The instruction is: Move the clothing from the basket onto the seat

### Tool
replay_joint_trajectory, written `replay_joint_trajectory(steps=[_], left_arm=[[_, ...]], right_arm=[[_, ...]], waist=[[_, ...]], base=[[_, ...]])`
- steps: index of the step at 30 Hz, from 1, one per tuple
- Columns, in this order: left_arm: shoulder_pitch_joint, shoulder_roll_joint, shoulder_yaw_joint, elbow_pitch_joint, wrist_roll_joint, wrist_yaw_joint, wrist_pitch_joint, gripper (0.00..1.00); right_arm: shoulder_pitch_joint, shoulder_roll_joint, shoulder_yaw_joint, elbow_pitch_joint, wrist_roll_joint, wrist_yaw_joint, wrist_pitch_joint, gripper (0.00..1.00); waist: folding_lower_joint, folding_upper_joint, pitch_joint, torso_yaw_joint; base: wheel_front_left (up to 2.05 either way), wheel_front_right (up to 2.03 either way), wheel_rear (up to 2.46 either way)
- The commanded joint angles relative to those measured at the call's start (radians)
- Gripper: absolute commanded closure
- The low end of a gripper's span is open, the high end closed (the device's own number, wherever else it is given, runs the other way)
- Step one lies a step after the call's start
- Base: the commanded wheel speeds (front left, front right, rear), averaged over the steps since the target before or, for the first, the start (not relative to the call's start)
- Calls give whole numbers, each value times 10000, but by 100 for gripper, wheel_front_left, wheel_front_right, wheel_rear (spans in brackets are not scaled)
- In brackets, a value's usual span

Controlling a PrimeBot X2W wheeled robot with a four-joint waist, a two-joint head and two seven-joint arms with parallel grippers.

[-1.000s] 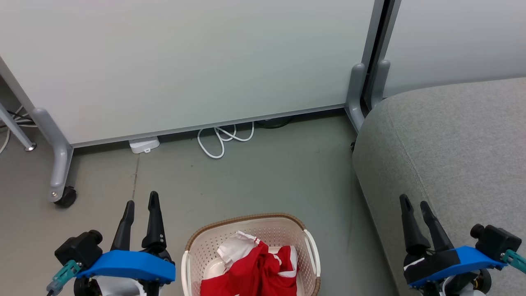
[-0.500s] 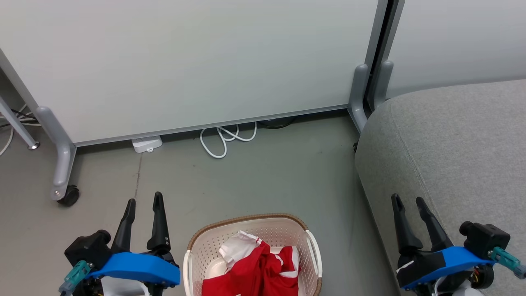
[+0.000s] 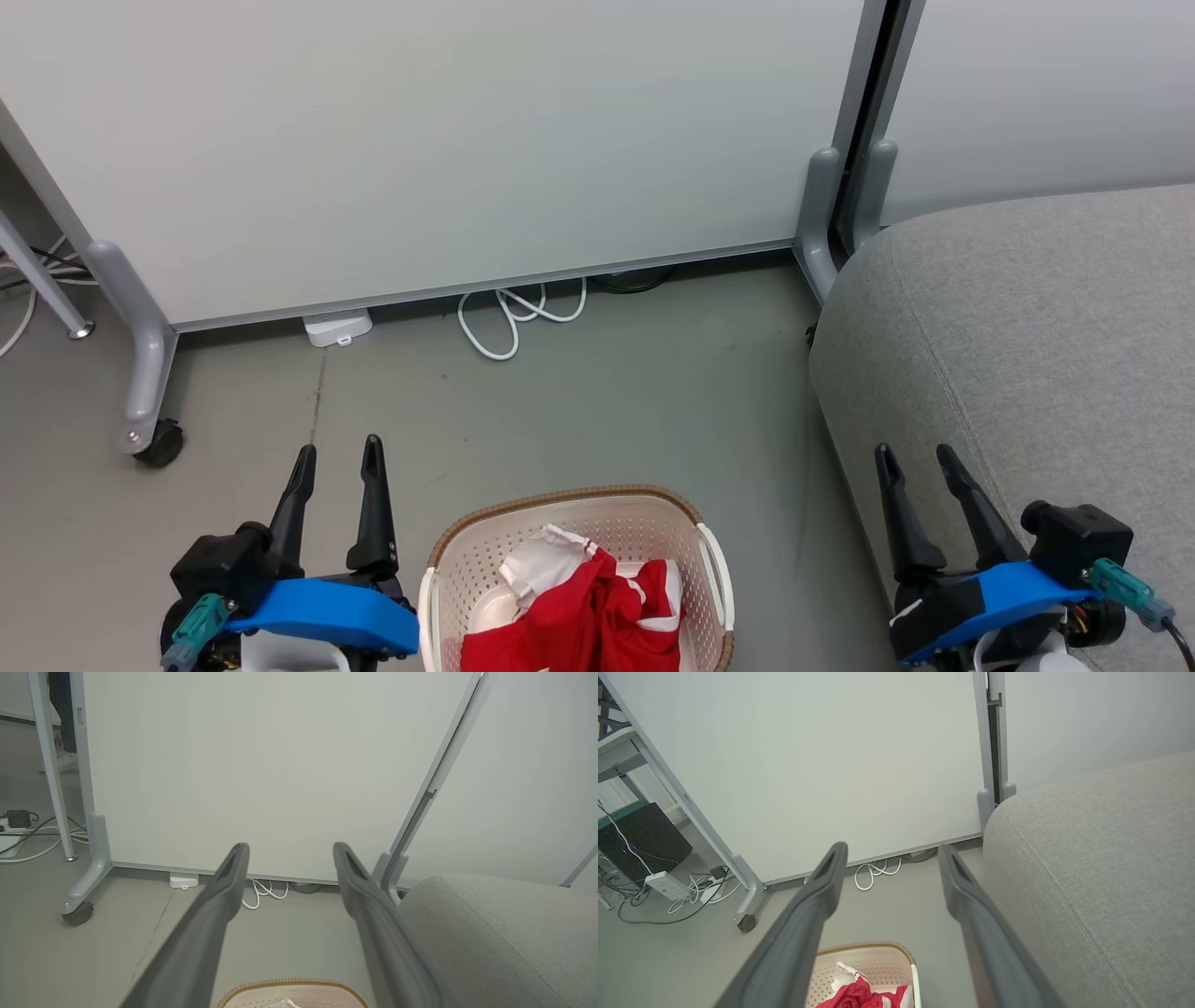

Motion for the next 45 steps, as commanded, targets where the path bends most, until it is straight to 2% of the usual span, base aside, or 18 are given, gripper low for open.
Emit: replay_joint_trajectory(steps=[1, 32, 45], left_arm=[[-109, 8, -47, -73, 217, -15, -71, 0], [-33, -62, -251, -111, 2587, -113, -711, 0], [6, -67, -264, -124, 2441, -100, -710, 0]], right_arm=[[-167, -78, 16, -37, -248, 18, -67, 0], [-109, -91, 183, -61, -2533, 16, -600, 0], [-145, -90, 213, -29, -2434, 16, -641, 0]], waist=[[0, 0, 0, 6], [0, 0, 25, 113], [0, 0, 77, 128]], base=[[0, 0, 0], [0, 0, 0], [0, 0, 0]])
